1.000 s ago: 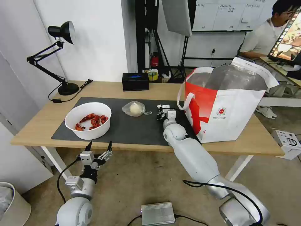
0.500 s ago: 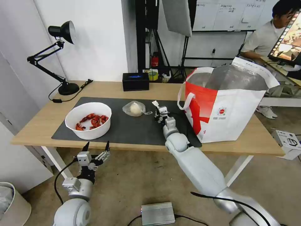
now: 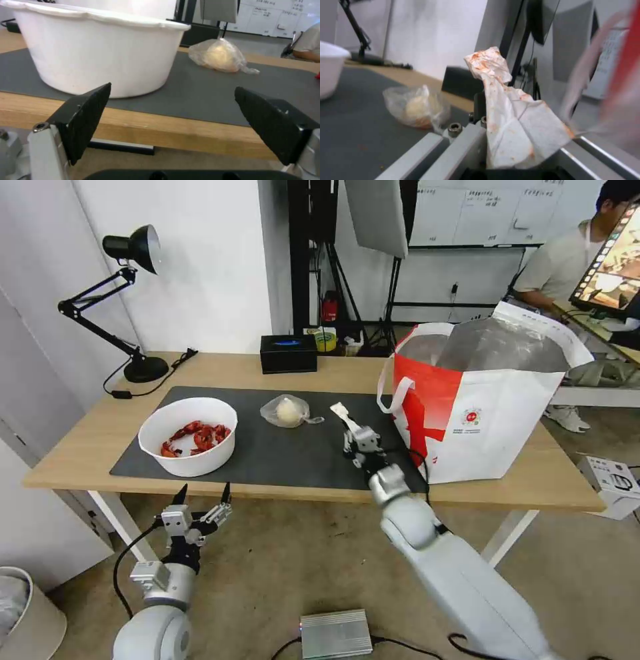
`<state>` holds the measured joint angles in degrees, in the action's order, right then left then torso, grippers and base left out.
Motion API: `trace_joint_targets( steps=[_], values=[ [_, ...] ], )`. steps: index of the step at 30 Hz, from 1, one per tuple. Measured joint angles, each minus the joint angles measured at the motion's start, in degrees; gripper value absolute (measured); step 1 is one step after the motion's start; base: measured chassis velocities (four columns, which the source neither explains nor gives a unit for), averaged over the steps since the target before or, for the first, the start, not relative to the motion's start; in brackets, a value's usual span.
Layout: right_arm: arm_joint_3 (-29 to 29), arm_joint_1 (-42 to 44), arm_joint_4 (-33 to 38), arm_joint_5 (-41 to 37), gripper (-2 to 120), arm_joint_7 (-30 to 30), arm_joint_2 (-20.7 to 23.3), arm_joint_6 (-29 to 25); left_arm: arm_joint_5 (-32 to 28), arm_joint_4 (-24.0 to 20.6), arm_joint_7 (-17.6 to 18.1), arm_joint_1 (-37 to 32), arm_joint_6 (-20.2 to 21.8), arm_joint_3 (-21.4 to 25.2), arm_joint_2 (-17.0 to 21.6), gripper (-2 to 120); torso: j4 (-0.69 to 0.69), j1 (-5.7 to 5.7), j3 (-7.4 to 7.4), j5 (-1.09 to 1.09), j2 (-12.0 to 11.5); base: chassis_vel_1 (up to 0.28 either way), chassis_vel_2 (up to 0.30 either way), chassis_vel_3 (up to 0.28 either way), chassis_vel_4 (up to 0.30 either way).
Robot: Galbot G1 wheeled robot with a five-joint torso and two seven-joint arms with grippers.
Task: Pick up the trash from the table and place it into the takeout bag.
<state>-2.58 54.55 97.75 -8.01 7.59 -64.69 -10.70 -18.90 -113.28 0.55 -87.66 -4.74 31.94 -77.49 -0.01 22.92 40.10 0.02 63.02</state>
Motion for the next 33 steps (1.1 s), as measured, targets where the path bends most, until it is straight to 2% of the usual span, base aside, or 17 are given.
trace_joint_targets(
  steps=[3,4,7,12,15,19,25,29,30,32,33],
  values=[
    [-5.81,4.83,4.76,0.10,0,-2.40,2.03,-3.37,0.37,0.23,0.00,0.07,0.00,-0.53,0.23,100,0.00,0.00,0.00,-0.01,0.01,0.000,0.000,0.000,0.000],
    [-5.81,4.83,4.76,0.10,0,-2.40,2.03,-3.37,0.37,0.23,0.00,0.07,0.00,-0.53,0.23,100,0.00,0.00,0.00,-0.01,0.01,0.000,0.000,0.000,0.000],
    [-11.08,6.83,8.29,-1.56,0,-4.14,4.25,-5.10,0.85,0.35,0.00,0.35,0.00,-1.08,0.62,100,0.01,0.00,0.00,0.00,0.00,0.000,0.000,0.000,0.000],
    [-16.73,7.92,11.82,-5.93,0,-5.97,6.69,-5.65,1.10,0.34,-0.02,0.47,0.04,-1.45,0.58,100,0.00,0.00,0.00,-0.01,0.00,0.000,0.000,0.000,0.000],
    [-22.61,7.38,14.06,-10.28,0,-6.31,8.91,-6.33,1.35,0.28,-0.04,0.48,0.07,-1.80,0.52,100,0.00,0.00,0.01,-0.01,0.01,0.000,0.000,0.000,0.000],
    [-25.02,6.05,14.96,-13.95,0,-5.15,10.22,-5.51,1.58,0.23,-0.06,0.61,0.11,-2.16,0.45,100,0.01,0.00,0.01,-0.01,0.00,0.000,0.000,0.000,0.000],
    [-26.86,2.56,15.69,-17.99,0,-0.85,12.90,0.27,2.54,0.23,-0.09,0.64,0.15,-2.96,0.28,100,0.01,0.00,0.01,0.00,0.00,0.000,0.000,0.000,0.000],
    [-26.57,-1.21,17.57,-24.98,0,3.98,16.15,10.10,3.43,0.25,-0.25,0.16,0.07,-3.51,0.11,100,0.01,0.00,0.01,-0.02,0.00,0.000,0.000,0.000,0.000],
    [-26.57,-1.21,17.57,-24.98,0,3.98,16.15,10.10,3.43,0.25,-0.25,0.16,0.07,-3.51,0.11,100,0.01,0.00,0.01,-0.02,0.00,0.000,0.000,0.000,0.000],
    [-25.70,-3.50,17.80,-30.27,0,6.58,18.57,15.92,3.49,-0.23,-0.39,-0.02,-0.01,-3.41,-0.15,100,0.01,0.00,0.01,-0.02,0.00,0.000,0.000,0.000,0.000],
    [-25.70,-3.50,17.80,-30.27,0,6.58,18.57,15.92,3.49,-0.23,-0.39,-0.02,-0.01,-3.41,-0.15,100,0.01,0.00,0.01,-0.02,0.00,0.000,0.000,0.000,0.000]
  ],
)
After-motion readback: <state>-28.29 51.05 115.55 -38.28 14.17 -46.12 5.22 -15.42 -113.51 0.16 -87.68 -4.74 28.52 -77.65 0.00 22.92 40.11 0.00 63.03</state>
